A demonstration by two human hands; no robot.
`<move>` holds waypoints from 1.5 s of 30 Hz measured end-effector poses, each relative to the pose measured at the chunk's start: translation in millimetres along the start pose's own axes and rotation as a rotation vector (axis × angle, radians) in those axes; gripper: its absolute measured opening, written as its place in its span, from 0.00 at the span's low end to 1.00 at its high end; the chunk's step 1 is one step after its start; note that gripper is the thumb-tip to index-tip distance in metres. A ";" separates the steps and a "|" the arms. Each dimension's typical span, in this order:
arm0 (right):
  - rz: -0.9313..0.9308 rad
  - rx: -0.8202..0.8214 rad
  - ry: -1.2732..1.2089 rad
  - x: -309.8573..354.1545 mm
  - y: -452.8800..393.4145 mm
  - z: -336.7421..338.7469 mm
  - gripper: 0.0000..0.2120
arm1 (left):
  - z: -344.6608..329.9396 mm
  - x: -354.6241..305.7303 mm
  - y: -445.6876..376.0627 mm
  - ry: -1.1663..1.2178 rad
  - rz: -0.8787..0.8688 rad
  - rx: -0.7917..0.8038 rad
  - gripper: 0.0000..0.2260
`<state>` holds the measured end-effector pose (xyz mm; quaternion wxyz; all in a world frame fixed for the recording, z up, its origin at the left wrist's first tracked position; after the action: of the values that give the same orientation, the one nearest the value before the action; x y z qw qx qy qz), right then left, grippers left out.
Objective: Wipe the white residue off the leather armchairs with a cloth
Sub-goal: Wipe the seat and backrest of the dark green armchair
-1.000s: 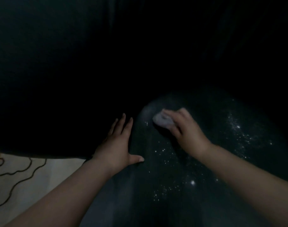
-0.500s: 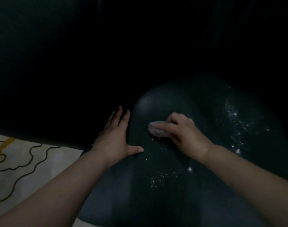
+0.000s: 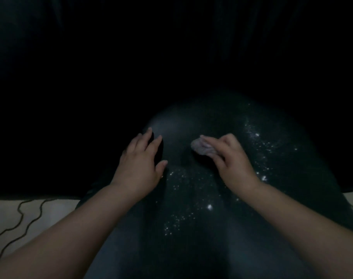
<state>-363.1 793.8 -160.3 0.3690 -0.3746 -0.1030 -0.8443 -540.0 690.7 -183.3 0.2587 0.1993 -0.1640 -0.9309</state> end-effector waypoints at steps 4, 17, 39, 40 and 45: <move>-0.233 -0.287 0.077 -70.2 -16.6 86.5 0.21 | 10.8 -50.5 -38.1 -0.085 -0.122 -0.065 0.24; -0.155 -0.058 0.362 -116.9 -19.4 77.4 0.23 | -32.7 -103.6 -116.6 -0.416 -0.186 0.092 0.40; -0.109 -0.171 0.253 -115.8 -38.2 101.5 0.20 | -17.6 -133.8 -102.6 -0.256 -0.239 -0.071 0.39; -0.143 -0.197 0.314 -125.3 -48.6 111.6 0.21 | -20.5 -139.0 -100.3 -0.258 -0.267 -0.065 0.39; -0.173 -0.125 0.201 -106.7 -8.2 70.9 0.20 | -28.9 -145.4 -96.8 -0.266 -0.279 -0.042 0.39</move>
<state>-281.8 889.8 -185.6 0.2793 -0.3001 -0.0446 -0.9110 -452.7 842.9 -206.3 0.1074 0.0900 -0.1480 -0.9790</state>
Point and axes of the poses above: each hand's wrist, its own y-axis away from the middle knuckle, its own z-axis out of the back of the hand, x = y × z, the point moved 10 cm from there along -y, towards the middle knuckle, and after that the axes turned 9 degrees about z, right-handed, at the moved point
